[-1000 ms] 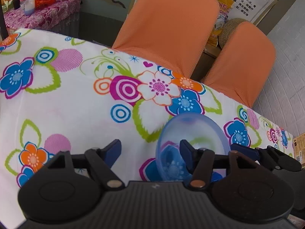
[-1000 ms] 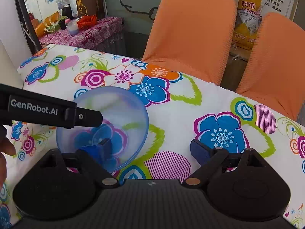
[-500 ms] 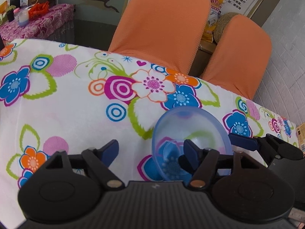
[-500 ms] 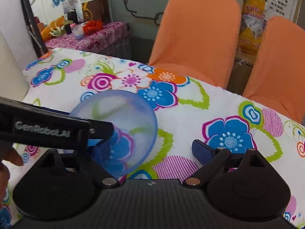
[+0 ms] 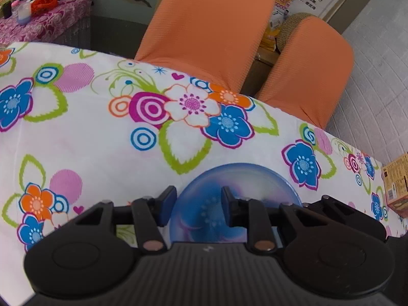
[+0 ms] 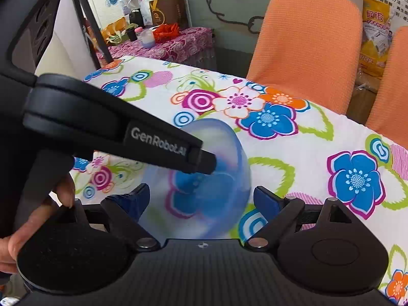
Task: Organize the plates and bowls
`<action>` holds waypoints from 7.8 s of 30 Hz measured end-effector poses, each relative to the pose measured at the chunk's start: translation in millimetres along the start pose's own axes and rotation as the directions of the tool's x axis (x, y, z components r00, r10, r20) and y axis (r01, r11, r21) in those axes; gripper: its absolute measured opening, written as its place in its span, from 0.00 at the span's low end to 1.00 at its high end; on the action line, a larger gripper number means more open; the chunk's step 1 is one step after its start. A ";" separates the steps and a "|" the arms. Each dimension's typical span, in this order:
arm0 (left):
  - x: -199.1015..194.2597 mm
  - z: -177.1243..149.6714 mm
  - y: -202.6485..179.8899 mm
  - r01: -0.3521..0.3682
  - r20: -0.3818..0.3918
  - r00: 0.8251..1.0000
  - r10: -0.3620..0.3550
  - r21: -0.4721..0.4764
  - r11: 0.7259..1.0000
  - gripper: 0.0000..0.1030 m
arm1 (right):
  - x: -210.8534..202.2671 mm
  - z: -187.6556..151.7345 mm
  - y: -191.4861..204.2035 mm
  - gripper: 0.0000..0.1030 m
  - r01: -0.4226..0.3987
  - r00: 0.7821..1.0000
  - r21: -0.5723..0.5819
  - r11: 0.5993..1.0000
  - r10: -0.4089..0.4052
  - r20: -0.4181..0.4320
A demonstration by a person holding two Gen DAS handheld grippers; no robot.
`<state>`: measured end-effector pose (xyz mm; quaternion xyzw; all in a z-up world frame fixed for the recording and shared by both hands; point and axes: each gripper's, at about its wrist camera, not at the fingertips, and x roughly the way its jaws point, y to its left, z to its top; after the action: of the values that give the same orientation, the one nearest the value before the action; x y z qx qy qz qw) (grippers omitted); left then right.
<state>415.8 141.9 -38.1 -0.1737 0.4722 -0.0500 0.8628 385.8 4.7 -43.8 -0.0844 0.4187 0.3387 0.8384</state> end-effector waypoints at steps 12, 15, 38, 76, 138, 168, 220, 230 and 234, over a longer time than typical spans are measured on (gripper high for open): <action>-3.6 -15.8 5.1 0.035 -0.063 0.997 -0.037 -0.038 0.999 0.24 | -22.4 -15.5 -2.5 0.76 0.145 0.989 -0.020 0.989 -0.145 0.006; -3.2 -14.5 4.5 0.025 -0.048 0.999 -0.026 -0.029 0.999 0.24 | -24.4 -20.1 -13.4 0.76 0.118 0.993 0.004 0.993 -0.118 0.010; 7.3 5.0 -26.9 0.079 0.014 0.997 -0.079 0.005 0.997 0.44 | -44.0 -19.0 -85.1 0.77 -0.012 0.995 0.301 0.954 -0.019 0.100; -132.0 -182.8 -139.3 0.173 -0.113 0.981 -0.159 0.127 0.977 0.03 | -233.0 -173.7 17.9 0.70 0.060 0.996 0.272 0.960 -0.076 0.048; -96.1 -241.2 -169.6 0.096 -0.117 0.992 -0.049 0.437 0.894 0.54 | -233.3 -283.6 -11.4 0.70 0.314 0.919 0.449 0.836 -0.387 0.079; -91.7 -254.4 -176.2 0.092 -0.114 0.992 -0.047 0.431 0.898 0.27 | -216.8 -270.6 32.1 0.73 0.263 0.934 0.409 0.874 -0.337 0.119; -232.6 -275.8 -34.9 -0.212 0.279 0.948 0.151 0.202 0.956 0.57 | -222.0 -233.4 108.7 0.72 0.122 0.922 0.403 0.907 -0.254 0.291; -252.2 -349.2 -59.0 -0.204 0.247 0.959 0.137 0.270 0.941 0.60 | -253.0 -275.6 112.2 0.72 0.199 0.887 0.532 0.823 -0.382 0.260; -256.2 -379.3 -62.9 -0.207 0.244 0.961 0.133 0.309 0.928 0.60 | -259.2 -294.5 123.7 0.72 0.186 0.886 0.530 0.828 -0.374 0.274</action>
<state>-35.6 51.5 0.8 0.0111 0.3725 -0.0340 0.9273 8.0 -155.8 -16.6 0.1336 0.3091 0.1024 0.9360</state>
